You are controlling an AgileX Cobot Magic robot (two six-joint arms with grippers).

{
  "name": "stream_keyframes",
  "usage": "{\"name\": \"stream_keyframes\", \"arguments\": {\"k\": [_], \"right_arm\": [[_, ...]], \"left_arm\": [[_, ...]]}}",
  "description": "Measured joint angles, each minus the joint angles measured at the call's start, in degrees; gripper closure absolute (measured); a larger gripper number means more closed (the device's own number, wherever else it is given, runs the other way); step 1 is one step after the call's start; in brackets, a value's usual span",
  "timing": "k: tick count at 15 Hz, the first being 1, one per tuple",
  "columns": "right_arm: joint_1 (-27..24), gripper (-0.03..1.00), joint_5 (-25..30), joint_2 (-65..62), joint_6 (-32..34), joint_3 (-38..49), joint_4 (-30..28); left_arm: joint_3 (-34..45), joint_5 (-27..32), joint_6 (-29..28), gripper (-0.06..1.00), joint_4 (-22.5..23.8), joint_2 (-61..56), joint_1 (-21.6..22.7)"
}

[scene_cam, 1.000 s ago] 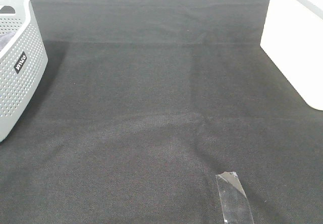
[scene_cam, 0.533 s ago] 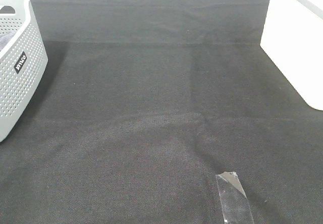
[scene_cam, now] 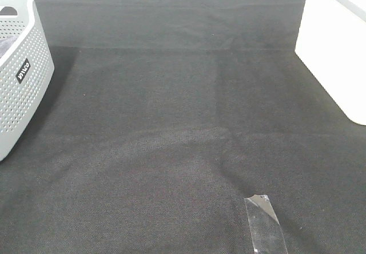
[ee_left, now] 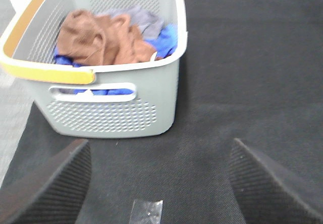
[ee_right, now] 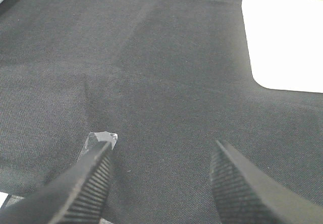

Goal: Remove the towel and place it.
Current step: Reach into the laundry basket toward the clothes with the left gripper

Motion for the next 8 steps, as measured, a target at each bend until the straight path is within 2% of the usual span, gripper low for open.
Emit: {"name": "stream_keyframes", "arguments": {"k": [8], "right_arm": [[0.0,0.41,0.0,0.0,0.0,0.0,0.0]], "left_arm": [[-6.9,-5.8,-4.0,0.23,0.5,20.7,0.0]]}}
